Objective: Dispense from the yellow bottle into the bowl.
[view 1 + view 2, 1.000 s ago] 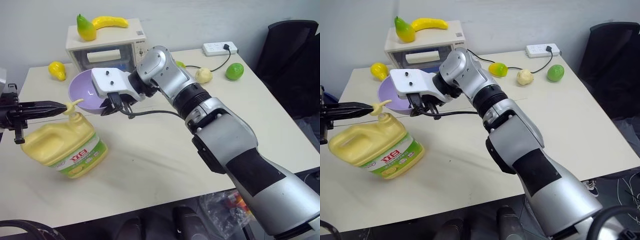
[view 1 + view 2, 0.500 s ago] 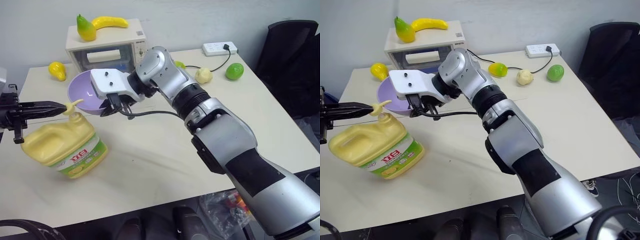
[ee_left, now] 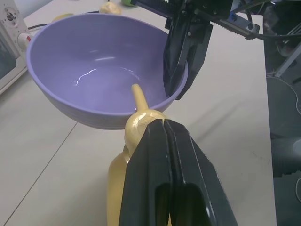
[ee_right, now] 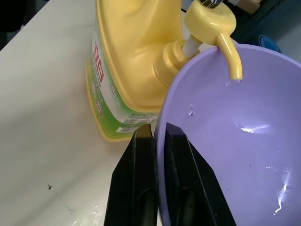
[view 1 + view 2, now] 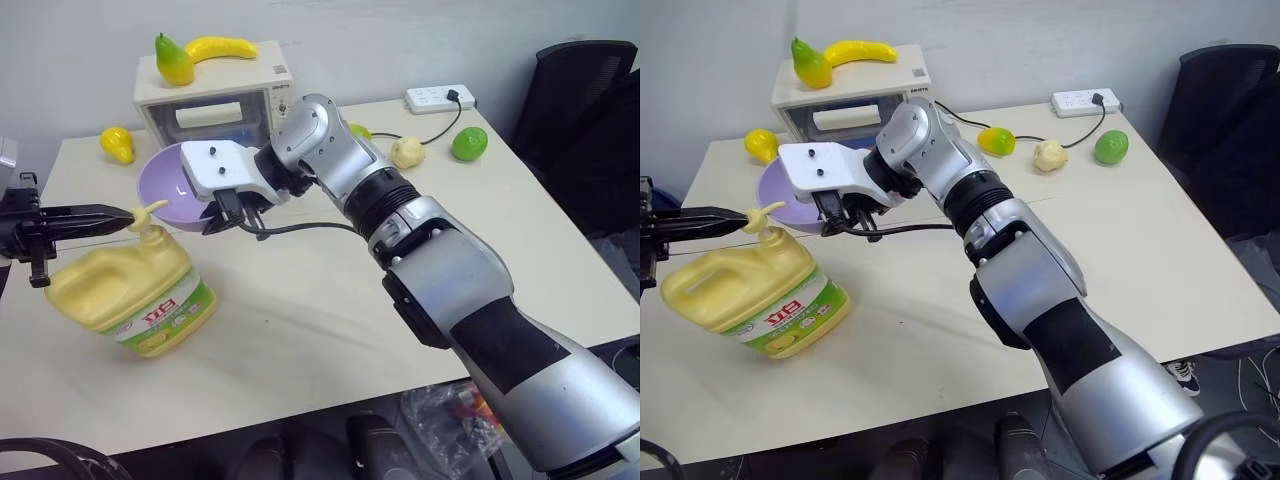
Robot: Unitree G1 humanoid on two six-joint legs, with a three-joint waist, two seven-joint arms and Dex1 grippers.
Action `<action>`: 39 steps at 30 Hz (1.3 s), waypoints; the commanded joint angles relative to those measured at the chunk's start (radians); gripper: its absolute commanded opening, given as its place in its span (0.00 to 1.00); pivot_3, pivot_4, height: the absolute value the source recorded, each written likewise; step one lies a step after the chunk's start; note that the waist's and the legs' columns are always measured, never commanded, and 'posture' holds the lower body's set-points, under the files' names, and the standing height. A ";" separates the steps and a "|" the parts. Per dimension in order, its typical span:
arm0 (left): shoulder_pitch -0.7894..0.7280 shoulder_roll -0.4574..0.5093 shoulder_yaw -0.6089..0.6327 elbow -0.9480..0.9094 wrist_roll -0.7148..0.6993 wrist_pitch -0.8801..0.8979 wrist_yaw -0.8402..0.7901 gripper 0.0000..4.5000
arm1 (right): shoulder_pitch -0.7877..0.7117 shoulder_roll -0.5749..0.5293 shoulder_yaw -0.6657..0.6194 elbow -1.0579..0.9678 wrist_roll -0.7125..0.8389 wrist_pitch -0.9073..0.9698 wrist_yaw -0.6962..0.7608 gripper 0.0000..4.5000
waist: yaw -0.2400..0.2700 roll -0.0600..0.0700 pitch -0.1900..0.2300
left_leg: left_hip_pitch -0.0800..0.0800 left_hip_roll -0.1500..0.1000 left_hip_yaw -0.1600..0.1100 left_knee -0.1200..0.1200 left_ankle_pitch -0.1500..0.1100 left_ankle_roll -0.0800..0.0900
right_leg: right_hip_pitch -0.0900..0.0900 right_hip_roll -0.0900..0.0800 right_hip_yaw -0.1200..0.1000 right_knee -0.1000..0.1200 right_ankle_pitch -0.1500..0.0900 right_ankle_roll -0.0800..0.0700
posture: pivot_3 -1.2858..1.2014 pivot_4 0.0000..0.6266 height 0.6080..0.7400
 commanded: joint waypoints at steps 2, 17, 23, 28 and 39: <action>0.100 -0.009 -0.122 0.009 0.084 0.046 0.013 0.00 | -0.010 0.007 -0.017 -0.026 0.009 -0.023 -0.004 0.00 | 0.000 0.002 -0.001 | 0.000 0.000 0.000 0.000 0.000 0.000 | 0.000 0.000 0.000 0.000 0.000 0.000 | 0.52 0.24 1.00; 0.125 -0.032 -0.147 0.025 0.103 0.031 0.042 0.00 | -0.003 0.007 -0.018 -0.030 0.003 -0.031 0.001 0.00 | 0.001 0.009 -0.008 | 0.002 0.000 0.000 -0.004 0.001 0.000 | 0.000 0.000 0.000 0.000 0.000 0.000 | 0.52 0.24 1.00; 0.116 -0.025 -0.133 0.014 0.091 0.036 0.049 0.00 | -0.002 0.007 -0.019 -0.029 -0.003 -0.035 -0.003 0.00 | 0.001 0.012 -0.011 | 0.002 0.000 0.000 -0.004 0.001 0.000 | 0.001 0.000 0.000 0.000 0.000 0.000 | 0.52 0.24 1.00; 0.068 0.003 -0.092 -0.011 0.051 0.070 0.049 0.00 | -0.002 0.006 -0.017 -0.028 -0.007 -0.040 -0.007 0.00 | 0.001 0.012 -0.011 | 0.002 0.000 0.000 -0.004 0.001 0.000 | 0.001 0.000 0.000 -0.001 0.000 -0.001 | 0.52 0.24 1.00; -0.058 0.067 0.018 -0.096 -0.040 0.144 0.034 0.00 | -0.001 0.003 -0.015 -0.026 -0.009 -0.051 0.000 0.00 | -0.003 0.002 -0.006 | -0.003 0.000 -0.001 -0.005 0.001 -0.001 | -0.003 0.001 0.000 -0.002 0.000 -0.001 | 0.52 0.24 1.00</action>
